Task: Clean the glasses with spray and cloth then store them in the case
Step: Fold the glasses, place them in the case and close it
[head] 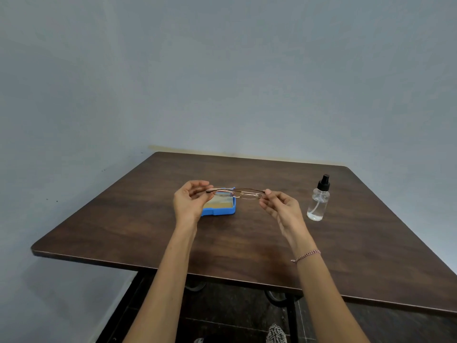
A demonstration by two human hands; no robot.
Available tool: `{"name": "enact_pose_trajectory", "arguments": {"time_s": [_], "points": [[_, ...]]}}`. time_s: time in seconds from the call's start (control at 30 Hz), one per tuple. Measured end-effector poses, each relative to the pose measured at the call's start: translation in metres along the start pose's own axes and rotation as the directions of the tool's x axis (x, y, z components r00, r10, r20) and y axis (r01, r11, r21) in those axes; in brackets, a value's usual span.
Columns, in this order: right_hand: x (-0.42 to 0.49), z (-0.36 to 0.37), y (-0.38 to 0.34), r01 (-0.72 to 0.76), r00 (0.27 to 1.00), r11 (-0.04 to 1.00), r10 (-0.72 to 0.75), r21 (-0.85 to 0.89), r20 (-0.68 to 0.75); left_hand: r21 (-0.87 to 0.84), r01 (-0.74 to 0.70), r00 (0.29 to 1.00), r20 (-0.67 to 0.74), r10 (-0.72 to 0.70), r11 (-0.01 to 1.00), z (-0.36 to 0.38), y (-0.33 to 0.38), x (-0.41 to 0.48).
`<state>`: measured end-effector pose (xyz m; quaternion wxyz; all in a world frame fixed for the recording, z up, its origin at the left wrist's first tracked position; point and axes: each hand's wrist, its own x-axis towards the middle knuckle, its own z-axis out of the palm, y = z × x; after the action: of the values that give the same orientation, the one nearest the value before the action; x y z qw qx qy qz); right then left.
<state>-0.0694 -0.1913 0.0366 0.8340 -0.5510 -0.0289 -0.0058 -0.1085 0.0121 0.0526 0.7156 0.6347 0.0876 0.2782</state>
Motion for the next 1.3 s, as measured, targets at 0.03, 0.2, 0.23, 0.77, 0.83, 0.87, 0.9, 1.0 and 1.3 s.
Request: {"name": "enact_pose_trajectory", "arguments": {"time_s": [0.03, 0.2, 0.23, 0.77, 0.83, 0.87, 0.9, 1.0, 1.3], "points": [[0.000, 0.003, 0.002, -0.017, 1.000, 1.000, 0.017, 0.016, 0.011, -0.017, 0.012, 0.999, -0.031, -0.013, 1.000, -0.002, -0.002, 0.000], [-0.001, 0.018, 0.017, -0.068, 0.997, 0.997, 0.067, 0.047, 0.030, -0.100, 0.192, 0.968, -0.143, -0.205, 0.976, -0.016, -0.015, 0.007], [-0.001, 0.022, 0.020, -0.078, 0.997, 0.996, 0.077, 0.042, 0.025, -0.126, 0.218, 0.963, -0.136, -0.235, 0.968, -0.020, -0.016, 0.008], [0.031, 0.056, 0.053, -0.046, 0.998, 0.900, 0.022, -0.433, -0.060, 0.061, 0.324, 0.942, -0.108, -0.316, 0.944, -0.059, -0.030, 0.037], [0.034, 0.057, 0.054, -0.041, 0.998, 0.860, 0.015, -0.508, -0.056, 0.150, 0.324, 0.944, -0.121, -0.308, 0.934, -0.060, -0.037, 0.044], [0.034, 0.057, 0.054, -0.036, 0.999, 0.841, 0.009, -0.539, -0.053, 0.188, 0.318, 0.946, -0.124, -0.298, 0.929, -0.060, -0.040, 0.047], [0.035, 0.058, 0.054, -0.019, 0.999, 0.819, -0.007, -0.574, -0.043, 0.230, 0.311, 0.949, -0.129, -0.288, 0.922, -0.060, -0.042, 0.050], [0.036, 0.058, 0.052, 0.070, 0.997, 0.738, -0.078, -0.671, 0.018, 0.367, 0.273, 0.961, -0.149, -0.233, 0.889, -0.059, -0.044, 0.055], [0.046, 0.060, 0.051, 0.234, 0.963, 0.295, -0.200, -0.926, 0.179, 0.784, 0.129, 0.992, -0.098, -0.085, 0.607, -0.053, -0.038, 0.059]]}}
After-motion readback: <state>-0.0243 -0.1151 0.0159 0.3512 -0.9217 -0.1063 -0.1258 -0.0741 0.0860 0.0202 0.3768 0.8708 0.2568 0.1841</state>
